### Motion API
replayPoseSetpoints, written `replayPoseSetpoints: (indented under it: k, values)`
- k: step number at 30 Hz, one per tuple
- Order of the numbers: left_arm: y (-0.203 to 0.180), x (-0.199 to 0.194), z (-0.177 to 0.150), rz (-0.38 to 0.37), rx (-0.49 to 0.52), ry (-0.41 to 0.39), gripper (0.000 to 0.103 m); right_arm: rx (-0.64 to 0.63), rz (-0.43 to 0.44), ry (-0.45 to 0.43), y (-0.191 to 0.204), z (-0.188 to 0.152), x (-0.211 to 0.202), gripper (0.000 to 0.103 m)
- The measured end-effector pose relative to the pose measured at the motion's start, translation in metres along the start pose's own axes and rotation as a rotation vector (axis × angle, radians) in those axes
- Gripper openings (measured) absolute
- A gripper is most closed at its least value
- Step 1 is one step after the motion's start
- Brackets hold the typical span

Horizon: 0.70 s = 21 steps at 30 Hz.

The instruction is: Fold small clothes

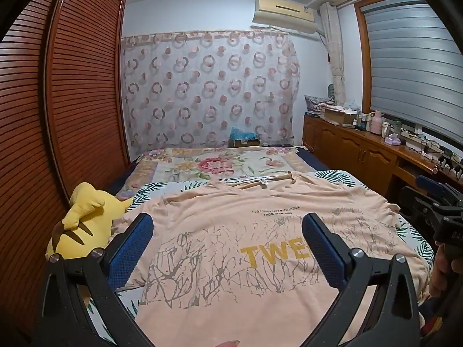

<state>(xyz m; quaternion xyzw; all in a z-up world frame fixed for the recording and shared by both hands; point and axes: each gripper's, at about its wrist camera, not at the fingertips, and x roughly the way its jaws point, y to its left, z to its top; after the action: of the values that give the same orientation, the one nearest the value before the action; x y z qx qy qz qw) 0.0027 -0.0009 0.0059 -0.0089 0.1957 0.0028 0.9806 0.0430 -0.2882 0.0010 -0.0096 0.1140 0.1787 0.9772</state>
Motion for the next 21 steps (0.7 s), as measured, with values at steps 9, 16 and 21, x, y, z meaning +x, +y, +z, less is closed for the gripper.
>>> replayPoseSetpoints:
  k: [9,16,21]
  values:
    - [-0.0006,-0.0039,0.0014,0.002,0.006,-0.002,0.103,0.002,0.003,0.001,0.001,0.0022,0.0001,0.103]
    - [-0.0008,-0.0039,0.0019,0.002,0.006,-0.002,0.103,0.004,0.002,0.0,-0.0015,0.0005,-0.0003,0.103]
    - [-0.001,-0.0038,0.001,0.002,0.007,-0.003,0.103,0.012,0.003,0.005,-0.0006,0.0002,0.0014,0.103]
